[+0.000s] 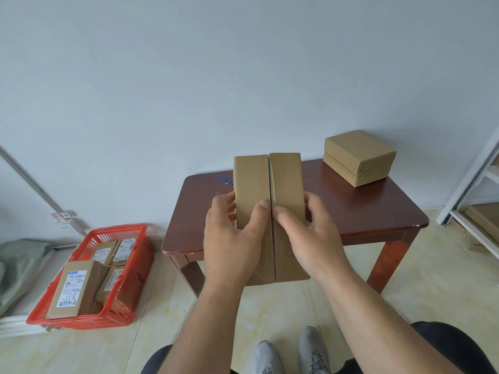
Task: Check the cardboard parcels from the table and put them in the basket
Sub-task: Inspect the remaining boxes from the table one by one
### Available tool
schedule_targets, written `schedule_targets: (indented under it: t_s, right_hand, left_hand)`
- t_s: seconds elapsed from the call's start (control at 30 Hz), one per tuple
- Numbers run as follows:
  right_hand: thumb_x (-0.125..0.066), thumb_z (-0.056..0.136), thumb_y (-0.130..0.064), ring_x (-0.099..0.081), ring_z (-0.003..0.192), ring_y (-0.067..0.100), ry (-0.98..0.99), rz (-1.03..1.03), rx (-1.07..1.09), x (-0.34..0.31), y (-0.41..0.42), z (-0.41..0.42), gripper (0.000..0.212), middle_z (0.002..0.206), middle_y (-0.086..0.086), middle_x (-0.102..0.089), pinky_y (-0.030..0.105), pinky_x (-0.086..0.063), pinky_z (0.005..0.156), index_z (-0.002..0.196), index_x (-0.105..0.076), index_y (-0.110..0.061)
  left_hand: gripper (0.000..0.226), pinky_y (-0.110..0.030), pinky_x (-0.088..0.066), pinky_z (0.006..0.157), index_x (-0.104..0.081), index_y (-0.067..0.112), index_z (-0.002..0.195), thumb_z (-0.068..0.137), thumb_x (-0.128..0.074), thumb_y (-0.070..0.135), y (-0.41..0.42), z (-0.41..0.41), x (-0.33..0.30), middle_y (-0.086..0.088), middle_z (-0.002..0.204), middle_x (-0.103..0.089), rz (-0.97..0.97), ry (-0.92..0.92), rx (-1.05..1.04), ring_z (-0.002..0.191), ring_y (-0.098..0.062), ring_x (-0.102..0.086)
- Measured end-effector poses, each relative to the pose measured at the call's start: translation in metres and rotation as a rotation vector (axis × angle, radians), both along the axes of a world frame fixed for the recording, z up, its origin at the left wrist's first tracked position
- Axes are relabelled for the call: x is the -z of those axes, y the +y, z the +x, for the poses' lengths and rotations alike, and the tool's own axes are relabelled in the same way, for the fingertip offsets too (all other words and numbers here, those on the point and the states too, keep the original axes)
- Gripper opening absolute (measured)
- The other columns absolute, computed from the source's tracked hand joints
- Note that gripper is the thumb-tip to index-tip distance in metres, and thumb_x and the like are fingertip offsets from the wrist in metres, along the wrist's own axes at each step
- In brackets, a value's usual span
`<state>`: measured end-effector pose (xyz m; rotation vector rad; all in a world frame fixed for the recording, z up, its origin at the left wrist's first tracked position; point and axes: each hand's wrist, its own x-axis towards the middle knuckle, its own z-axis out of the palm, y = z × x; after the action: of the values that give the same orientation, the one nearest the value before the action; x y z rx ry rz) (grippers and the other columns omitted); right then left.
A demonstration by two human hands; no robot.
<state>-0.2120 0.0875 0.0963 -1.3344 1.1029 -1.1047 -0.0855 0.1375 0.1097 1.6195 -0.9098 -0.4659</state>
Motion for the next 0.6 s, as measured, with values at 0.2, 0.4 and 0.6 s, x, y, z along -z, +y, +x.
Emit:
schedule_targets:
  t_s: [0.2,0.4,0.6]
  right_hand:
    - [-0.075,0.092,-0.041,-0.067,0.082,-0.009,0.010,0.017,0.001,0.0006,0.0009,-0.0016,0.025,0.091,-0.030,-0.071,0.027,-0.051,0.073,0.112,-0.060,-0.037]
    - [-0.072,0.090,-0.058,-0.064,0.084,-0.014,0.071,-0.013,0.040,0.0007,0.0001,-0.0028,0.034,0.091,-0.035,-0.068,0.023,-0.047,0.069,0.112,-0.058,-0.036]
    - [-0.078,0.091,-0.049,-0.070,0.090,-0.007,0.052,-0.052,0.023,0.0022,0.0043,-0.0050,0.030,0.099,-0.026,-0.074,0.028,-0.055,0.078,0.110,-0.059,-0.038]
  left_hand:
    - [0.036,-0.009,-0.050,0.068,-0.055,0.032,0.116,0.091,-0.077,0.046,0.0023,-0.0046,0.0029,0.024,0.104,-0.071,0.026,0.018,0.046,0.094,0.014,-0.066]
    - [0.043,-0.006,-0.049,0.065,-0.053,0.032,0.120,0.089,-0.079,0.045,0.0068,-0.0087,0.0072,0.024,0.108,-0.069,0.041,0.025,0.056,0.094,0.016,-0.064]
    - [0.041,-0.018,-0.049,0.074,-0.061,0.036,0.123,0.089,-0.074,0.055,0.0033,-0.0075,0.0027,0.027,0.103,-0.072,0.019,0.042,-0.012,0.093,0.012,-0.065]
